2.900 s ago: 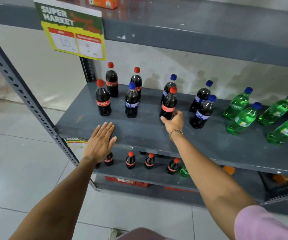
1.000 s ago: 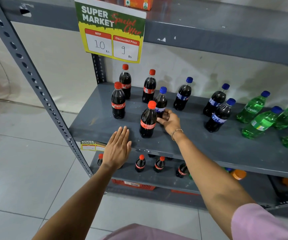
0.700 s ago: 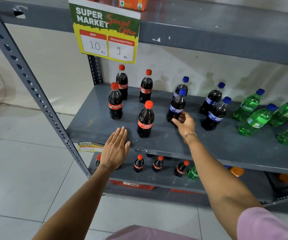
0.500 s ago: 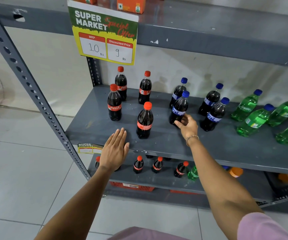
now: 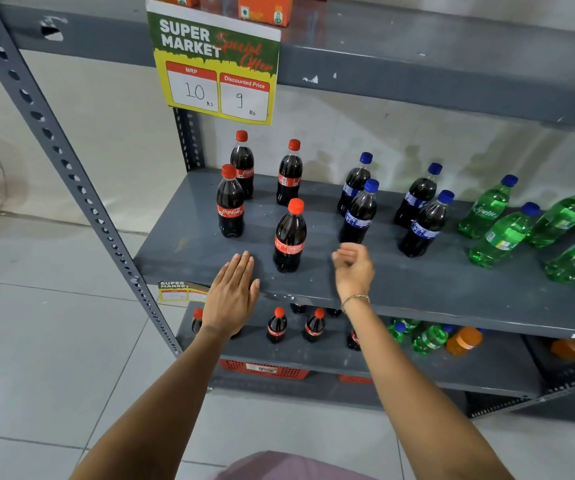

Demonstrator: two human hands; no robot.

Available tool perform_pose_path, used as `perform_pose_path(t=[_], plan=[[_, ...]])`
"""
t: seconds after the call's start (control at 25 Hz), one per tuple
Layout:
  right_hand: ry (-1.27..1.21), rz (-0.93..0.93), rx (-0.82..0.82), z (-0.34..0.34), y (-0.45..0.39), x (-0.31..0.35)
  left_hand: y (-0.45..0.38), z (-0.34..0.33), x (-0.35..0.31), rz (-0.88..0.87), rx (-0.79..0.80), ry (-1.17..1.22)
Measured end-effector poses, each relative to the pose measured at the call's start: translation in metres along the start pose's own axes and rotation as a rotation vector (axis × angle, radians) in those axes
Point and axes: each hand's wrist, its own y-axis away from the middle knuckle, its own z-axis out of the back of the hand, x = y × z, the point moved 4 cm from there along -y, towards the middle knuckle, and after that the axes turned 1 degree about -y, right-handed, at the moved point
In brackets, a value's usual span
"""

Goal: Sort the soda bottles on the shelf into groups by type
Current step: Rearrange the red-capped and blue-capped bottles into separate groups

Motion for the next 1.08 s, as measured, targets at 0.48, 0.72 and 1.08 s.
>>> perform_pose_path(t=[0.48,0.72,1.08], plan=[[0.154,0.003,0.458,-0.067,0.029,0.013,0.000,-0.003,0.003,-0.027,-0.014,0.012],[0.169,-0.001,0.396,-0.082,0.008,0.026,0.000,-0.003,0.004,-0.030,-0.024,0.032],[0.227,0.012,0.329,-0.095,-0.006,0.031,-0.001,-0.009,0.007,-0.040,-0.035,0.011]])
